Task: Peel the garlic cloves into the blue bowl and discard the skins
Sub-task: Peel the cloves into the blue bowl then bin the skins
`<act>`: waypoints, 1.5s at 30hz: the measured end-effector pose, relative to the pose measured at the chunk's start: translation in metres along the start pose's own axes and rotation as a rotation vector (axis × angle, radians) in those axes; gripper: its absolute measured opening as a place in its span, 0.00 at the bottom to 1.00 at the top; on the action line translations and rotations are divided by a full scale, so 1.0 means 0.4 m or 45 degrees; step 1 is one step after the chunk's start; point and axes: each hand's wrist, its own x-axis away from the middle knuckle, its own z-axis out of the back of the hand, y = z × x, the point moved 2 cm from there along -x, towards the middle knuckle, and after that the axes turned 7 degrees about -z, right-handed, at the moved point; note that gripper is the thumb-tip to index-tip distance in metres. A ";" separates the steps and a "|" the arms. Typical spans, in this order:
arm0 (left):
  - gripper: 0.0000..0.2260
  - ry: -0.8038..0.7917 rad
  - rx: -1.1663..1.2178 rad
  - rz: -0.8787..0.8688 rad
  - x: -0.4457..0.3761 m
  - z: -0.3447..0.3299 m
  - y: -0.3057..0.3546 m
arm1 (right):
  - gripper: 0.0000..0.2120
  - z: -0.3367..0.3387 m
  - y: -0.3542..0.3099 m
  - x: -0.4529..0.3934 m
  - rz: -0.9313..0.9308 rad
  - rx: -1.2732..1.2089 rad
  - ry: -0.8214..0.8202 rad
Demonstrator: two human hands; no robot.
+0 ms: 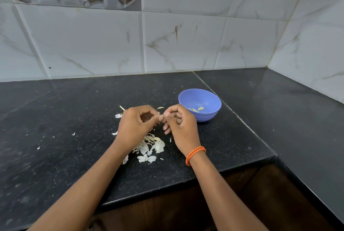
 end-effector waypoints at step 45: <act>0.05 0.039 0.296 0.223 0.001 -0.006 0.009 | 0.05 0.000 -0.001 -0.001 0.142 0.188 0.063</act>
